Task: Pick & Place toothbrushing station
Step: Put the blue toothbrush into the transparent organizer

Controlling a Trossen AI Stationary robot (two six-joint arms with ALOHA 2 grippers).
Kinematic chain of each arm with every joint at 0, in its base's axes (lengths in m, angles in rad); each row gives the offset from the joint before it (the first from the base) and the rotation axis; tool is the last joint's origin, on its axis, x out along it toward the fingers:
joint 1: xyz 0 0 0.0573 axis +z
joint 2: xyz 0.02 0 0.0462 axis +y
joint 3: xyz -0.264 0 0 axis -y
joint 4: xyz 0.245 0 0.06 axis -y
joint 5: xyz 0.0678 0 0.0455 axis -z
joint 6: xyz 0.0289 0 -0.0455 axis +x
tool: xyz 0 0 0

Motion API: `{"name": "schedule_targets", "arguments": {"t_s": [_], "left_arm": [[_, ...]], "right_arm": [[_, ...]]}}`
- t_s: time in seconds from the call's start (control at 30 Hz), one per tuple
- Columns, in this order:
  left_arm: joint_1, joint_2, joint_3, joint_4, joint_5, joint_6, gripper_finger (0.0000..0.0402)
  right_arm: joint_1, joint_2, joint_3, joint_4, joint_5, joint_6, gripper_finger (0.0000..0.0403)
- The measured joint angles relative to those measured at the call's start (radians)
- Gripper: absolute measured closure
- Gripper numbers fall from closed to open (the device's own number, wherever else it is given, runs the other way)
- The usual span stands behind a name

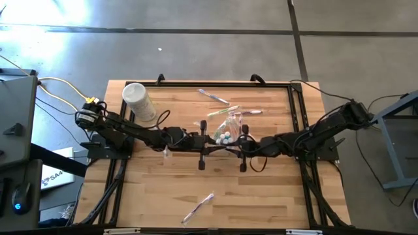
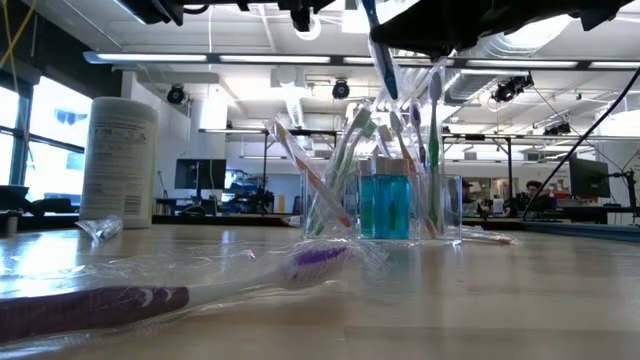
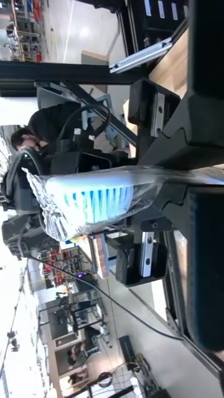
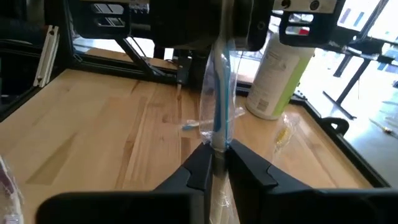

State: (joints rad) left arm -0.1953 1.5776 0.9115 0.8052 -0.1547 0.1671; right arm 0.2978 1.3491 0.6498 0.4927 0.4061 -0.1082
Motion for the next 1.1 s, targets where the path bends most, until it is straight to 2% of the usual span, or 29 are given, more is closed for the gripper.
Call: {"name": "schedule_targets", "arguments": {"t_s": [0.13,0.33,0.5,0.6,0.8,1.1], "left_arm": [[0.0,0.0,0.0,-0.004,0.001,-0.007,0.0393],[-0.001,-0.004,0.0,-0.036,0.009,-0.016,0.0394],[-0.002,-0.063,0.0,-0.12,0.022,-0.051,0.0394],[-0.002,-0.102,0.0,-0.197,0.022,-0.084,0.0394],[-0.001,-0.165,-0.019,-0.294,0.017,-0.094,0.0394],[0.0,-0.242,-0.146,-0.221,-0.083,-0.096,0.0394]], "right_arm": [[-0.005,0.0,0.0,-0.02,0.004,0.037,0.0326],[0.003,-0.011,0.0,-0.036,0.023,0.037,0.0231],[0.029,-0.061,0.0,-0.126,0.111,0.037,0.0149],[0.05,-0.098,0.0,-0.204,0.162,0.068,0.0117],[0.084,-0.157,0.0,-0.355,0.172,0.163,0.0093],[0.105,-0.178,0.0,-0.462,0.171,0.247,0.0092]]}}
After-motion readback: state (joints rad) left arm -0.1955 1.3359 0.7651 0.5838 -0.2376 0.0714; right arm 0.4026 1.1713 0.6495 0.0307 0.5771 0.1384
